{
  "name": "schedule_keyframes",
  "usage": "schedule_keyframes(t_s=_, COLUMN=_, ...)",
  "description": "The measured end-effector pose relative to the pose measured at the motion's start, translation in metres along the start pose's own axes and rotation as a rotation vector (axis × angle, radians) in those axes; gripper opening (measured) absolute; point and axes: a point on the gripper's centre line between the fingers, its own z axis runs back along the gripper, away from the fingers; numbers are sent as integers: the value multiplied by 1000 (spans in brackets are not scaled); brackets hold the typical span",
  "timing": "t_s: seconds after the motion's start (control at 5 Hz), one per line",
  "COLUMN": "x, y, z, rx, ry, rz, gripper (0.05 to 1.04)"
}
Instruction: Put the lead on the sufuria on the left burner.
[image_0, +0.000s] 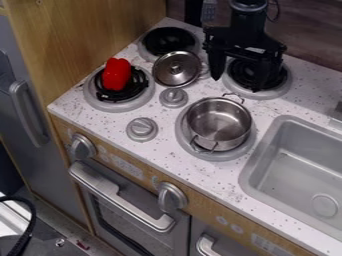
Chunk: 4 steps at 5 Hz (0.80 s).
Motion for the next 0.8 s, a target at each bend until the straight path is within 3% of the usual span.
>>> schedule_keyframes(t_s=0.2, x=-6, y=0, z=-13, rx=5, ry=41, rz=-1, gripper=998)
schedule_keyframes(t_s=0.4, x=11, y=13, z=-27, rx=-3, ry=47, rz=29, gripper=998)
schedule_keyframes(t_s=0.8, x=70, y=74, z=-55, rx=15, ry=28, rz=121, gripper=998)
